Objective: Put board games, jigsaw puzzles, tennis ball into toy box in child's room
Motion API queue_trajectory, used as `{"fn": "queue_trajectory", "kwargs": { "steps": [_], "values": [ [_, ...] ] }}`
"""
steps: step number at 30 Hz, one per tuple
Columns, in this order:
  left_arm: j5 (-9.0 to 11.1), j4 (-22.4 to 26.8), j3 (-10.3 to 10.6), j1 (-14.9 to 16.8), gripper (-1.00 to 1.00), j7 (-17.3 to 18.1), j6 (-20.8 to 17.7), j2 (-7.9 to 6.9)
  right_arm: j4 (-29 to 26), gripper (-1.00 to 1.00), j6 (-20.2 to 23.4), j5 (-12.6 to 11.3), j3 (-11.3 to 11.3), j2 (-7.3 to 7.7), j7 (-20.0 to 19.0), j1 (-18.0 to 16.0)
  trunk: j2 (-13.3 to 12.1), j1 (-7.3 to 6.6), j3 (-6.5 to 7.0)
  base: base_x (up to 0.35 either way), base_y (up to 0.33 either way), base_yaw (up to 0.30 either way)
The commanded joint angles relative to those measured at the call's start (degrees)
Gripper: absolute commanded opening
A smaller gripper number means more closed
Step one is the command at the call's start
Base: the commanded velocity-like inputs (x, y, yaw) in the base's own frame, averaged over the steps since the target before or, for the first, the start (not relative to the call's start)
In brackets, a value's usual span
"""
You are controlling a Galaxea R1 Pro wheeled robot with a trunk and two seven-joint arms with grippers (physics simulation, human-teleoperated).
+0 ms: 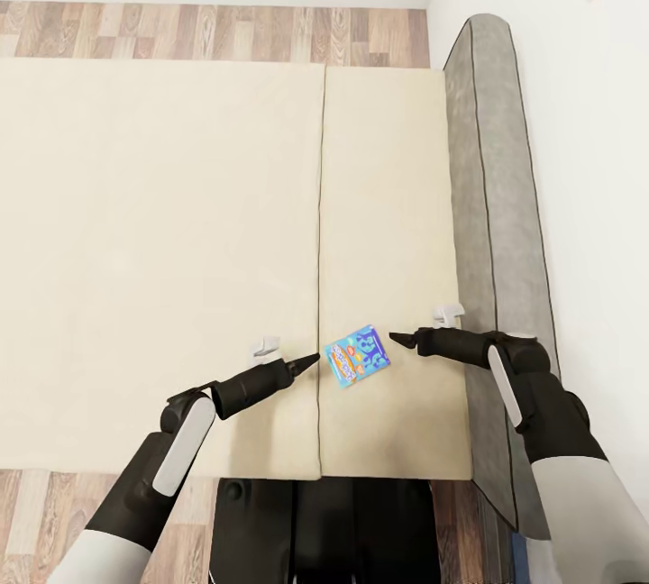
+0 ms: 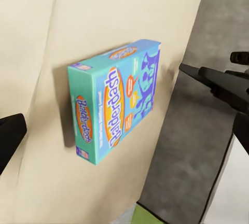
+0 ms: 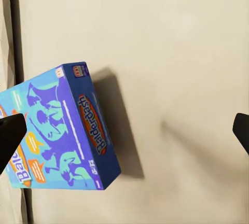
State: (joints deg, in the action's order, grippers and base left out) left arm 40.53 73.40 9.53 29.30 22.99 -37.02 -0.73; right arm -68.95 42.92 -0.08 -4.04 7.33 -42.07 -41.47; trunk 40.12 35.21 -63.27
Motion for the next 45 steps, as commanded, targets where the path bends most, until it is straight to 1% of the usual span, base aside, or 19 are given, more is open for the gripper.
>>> {"fn": "queue_trajectory", "kwargs": {
  "steps": [1,26,31,33,36,38,40,41,43,45],
  "values": [
    [0.3,-0.1,0.1,0.0,1.0,-0.1,-0.3,-0.02,0.0,1.0,0.4,0.0,-0.1,0.0,-0.3,0.0,0.1,0.01,-0.11,0.0,0.0,0.0],
    [0.3,-0.7,0.2,0.4,1.0,-0.1,-0.1,-0.01,-0.1,1.0,0.2,0.0,0.2,-0.07,-0.7,0.0,0.1,0.01,-2.31,0.0,0.0,0.0],
    [-0.1,-1.0,0.2,0.5,1.0,-0.2,0.3,0.06,-0.1,1.0,0.2,0.0,0.4,-0.14,-0.7,0.0,0.1,0.01,-2.77,0.0,0.0,0.0],
    [-0.6,-1.3,0.2,1.0,1.0,-0.3,0.7,0.22,-0.2,1.0,0.2,0.0,0.4,-0.16,-0.7,0.0,0.1,0.01,-2.95,0.0,0.0,0.0],
    [-0.8,-1.5,0.2,1.5,1.0,-0.3,0.8,0.3,-0.2,1.0,0.1,0.0,0.4,-0.19,-0.7,0.0,0.1,0.01,-3.22,0.0,0.0,0.0],
    [-1.0,-1.7,0.3,2.1,1.0,-0.4,0.9,0.39,-0.2,1.0,0.1,0.0,0.4,-0.21,-0.7,0.1,0.1,0.01,-3.37,0.0,0.0,0.0],
    [-1.2,-2.5,0.4,3.3,1.0,-0.5,1.0,0.56,-0.3,1.0,-0.1,0.0,0.3,-0.24,-0.7,0.1,0.1,0.01,-3.47,0.0,0.0,0.0],
    [-1.2,-2.5,0.4,3.3,1.0,-0.5,1.0,0.56,-0.3,1.0,-0.1,0.0,0.3,-0.24,-0.7,0.1,0.1,0.01,-3.52,0.0,0.0,0.0],
    [-1.3,-3.1,0.5,3.9,1.0,-0.6,1.1,0.66,-0.3,1.0,-0.1,0.1,0.3,-0.25,-0.7,0.1,0.1,0.01,-3.6,0.0,0.0,0.0],
    [-1.5,-4.9,0.5,5.2,1.0,-0.7,1.1,1.12,-0.3,1.0,-0.2,0.1,0.2,-0.27,-0.7,0.1,0.1,0.01,-3.65,0.0,0.0,0.0]
  ]
}}
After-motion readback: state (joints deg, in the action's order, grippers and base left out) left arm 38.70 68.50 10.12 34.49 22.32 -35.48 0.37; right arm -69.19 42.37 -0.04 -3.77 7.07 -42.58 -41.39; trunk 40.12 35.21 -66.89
